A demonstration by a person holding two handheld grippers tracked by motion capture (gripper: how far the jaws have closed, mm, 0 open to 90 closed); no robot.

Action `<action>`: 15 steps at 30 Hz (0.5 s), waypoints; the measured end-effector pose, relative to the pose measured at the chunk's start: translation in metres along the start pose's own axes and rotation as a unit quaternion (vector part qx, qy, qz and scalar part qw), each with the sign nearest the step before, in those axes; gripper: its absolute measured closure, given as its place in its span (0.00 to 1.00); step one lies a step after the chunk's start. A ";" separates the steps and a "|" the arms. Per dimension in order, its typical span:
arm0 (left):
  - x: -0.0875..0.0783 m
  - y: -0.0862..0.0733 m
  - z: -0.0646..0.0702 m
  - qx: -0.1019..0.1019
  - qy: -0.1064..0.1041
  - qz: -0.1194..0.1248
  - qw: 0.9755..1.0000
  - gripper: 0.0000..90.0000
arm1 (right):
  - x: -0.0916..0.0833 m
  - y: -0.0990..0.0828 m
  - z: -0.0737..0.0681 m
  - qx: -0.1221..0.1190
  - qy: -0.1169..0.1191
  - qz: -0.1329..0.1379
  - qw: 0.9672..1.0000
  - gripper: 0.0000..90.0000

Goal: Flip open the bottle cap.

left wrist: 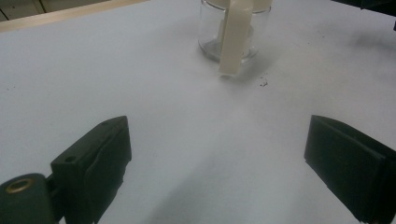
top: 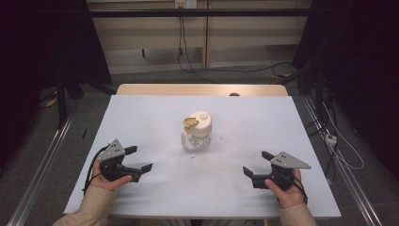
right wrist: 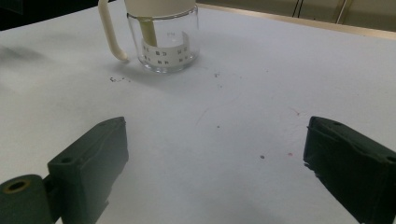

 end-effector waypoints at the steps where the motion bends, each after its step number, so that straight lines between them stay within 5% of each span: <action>1: -0.001 0.000 0.000 0.003 0.001 0.001 1.000 0.08 | 0.000 0.000 0.000 0.001 -0.001 0.000 1.000 0.07; 15: -0.008 -0.003 -0.003 0.006 0.006 -0.002 1.000 0.08 | -0.006 -0.003 0.003 -0.006 -0.005 -0.006 1.000 0.07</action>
Point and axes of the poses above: each handheld gripper's, and its own axes: x roughly forward along the jaws, y roughly out of its top, z roughly to its right, the point moved 6 cm from there along x, roughly forward along the jaws, and after that the axes turned 9 degrees about z, right-handed, at the moved point
